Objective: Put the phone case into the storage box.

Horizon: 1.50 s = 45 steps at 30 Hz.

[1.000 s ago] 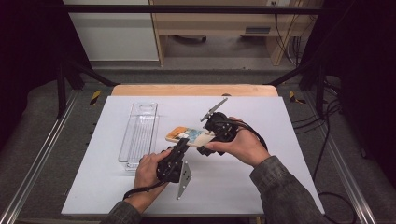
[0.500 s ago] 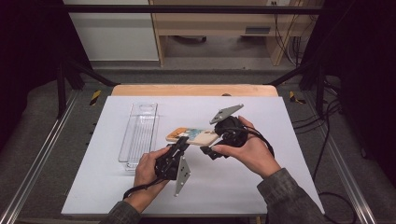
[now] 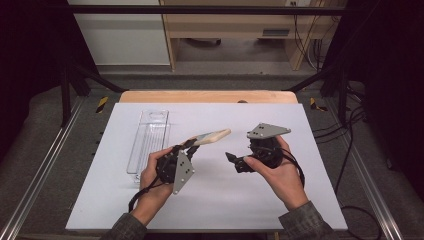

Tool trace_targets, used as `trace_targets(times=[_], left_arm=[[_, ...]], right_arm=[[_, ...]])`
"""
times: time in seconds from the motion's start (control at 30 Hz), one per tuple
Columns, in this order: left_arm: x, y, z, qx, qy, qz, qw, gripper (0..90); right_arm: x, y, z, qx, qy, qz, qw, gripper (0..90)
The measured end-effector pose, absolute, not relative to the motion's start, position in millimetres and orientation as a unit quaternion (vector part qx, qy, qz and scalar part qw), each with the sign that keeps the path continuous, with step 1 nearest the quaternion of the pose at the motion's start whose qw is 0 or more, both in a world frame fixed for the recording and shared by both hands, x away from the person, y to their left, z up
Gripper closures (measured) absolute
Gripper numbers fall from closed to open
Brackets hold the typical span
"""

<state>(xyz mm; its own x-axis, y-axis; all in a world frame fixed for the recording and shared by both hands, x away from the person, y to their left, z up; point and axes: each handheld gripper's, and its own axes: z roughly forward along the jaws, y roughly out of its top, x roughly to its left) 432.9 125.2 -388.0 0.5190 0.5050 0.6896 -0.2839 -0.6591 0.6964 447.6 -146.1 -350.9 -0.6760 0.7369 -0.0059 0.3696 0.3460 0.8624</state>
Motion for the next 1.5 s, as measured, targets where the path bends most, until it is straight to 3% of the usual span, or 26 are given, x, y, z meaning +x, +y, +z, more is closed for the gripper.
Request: trace_targets(times=[0.53, 0.8, 1.13, 1.5], left_arm=[[454.6, 169.7, -365.5, 0.766, 0.143, 0.442, 0.445, 80.1], [461.4, 185.3, -360.1, 0.758, 0.164, 0.432, 0.460, 80.1], [472.5, 203.1, -352.8, 0.749, 0.192, 0.420, 0.476, 80.1], [485.5, 223.7, -345.6, 0.735, 0.220, 0.416, 0.488, 80.0]], right_arm=[[436.0, -179.5, -396.6, 0.401, 0.719, 0.489, 0.290, 10.8], [432.0, -191.5, -407.6, 0.403, 0.709, 0.487, 0.312, 11.2], [427.0, -207.0, -426.1, 0.421, 0.706, 0.483, 0.302, 9.6], [413.8, -225.4, -439.6, 0.426, 0.673, 0.493, 0.351, 8.9]])
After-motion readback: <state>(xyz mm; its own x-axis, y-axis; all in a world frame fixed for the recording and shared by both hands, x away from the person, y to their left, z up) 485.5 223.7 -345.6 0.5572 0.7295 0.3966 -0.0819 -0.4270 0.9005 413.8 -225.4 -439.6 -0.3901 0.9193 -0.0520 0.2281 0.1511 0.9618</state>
